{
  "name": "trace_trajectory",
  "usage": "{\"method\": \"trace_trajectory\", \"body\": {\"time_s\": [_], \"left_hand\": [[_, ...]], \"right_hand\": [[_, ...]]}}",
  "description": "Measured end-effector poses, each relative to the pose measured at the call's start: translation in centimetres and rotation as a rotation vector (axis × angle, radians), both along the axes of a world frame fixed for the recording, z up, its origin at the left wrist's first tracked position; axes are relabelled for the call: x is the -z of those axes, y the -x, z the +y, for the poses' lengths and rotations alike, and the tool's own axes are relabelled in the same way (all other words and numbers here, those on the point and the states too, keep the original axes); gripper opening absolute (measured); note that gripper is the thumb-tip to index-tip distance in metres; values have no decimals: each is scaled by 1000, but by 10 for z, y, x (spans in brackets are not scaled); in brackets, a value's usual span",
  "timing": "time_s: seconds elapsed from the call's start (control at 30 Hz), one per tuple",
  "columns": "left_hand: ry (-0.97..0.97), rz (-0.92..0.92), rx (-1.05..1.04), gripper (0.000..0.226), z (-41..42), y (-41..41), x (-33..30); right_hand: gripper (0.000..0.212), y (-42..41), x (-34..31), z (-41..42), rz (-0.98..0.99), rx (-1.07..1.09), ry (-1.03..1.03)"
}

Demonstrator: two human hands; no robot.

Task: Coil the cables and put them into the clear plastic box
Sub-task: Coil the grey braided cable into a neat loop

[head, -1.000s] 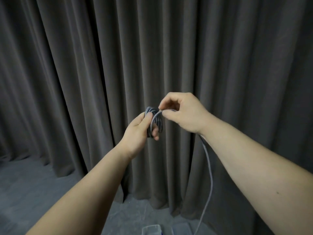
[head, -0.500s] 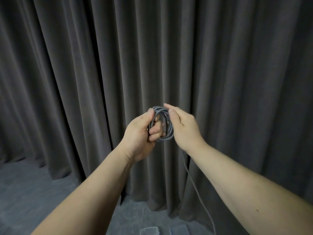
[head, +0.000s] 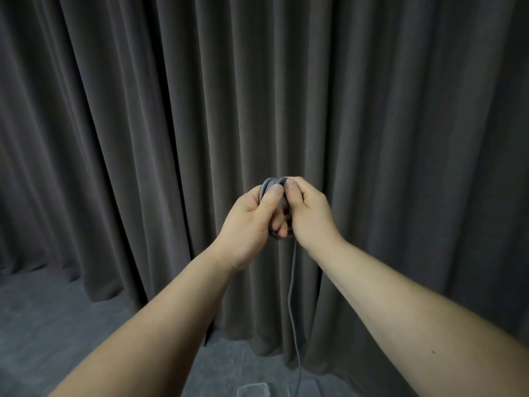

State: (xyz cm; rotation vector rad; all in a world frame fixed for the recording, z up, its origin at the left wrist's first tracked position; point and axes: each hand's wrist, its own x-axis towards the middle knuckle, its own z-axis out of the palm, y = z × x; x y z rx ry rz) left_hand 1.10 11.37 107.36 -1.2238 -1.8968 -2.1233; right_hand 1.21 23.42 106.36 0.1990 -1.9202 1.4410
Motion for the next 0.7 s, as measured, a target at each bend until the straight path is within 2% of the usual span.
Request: {"method": "trace_trajectory", "body": {"time_s": [0.1,0.23,0.37,0.47,0.6,0.7], "left_hand": [[18,50,-43,36,-1,2,0],[76,123,-108,29,-1,1,5],[59,129,-196,18,6,-1,14],[7,89,-241,2,11,-5,16],[-50,104,-310,14,15,-9,20],[-71,82,-317,20,16,-10,22]], "right_hand": [[29,-2,-1,2,-29,-52,-59],[33,-7,-2,3,-79,-103,-16],[40,-5,4,4,-11,104,-107],[40,-6,5,5,29,142,-78],[42,-1,8,7,24,183,-93],[49,1,11,8,-27,115,-69]]}}
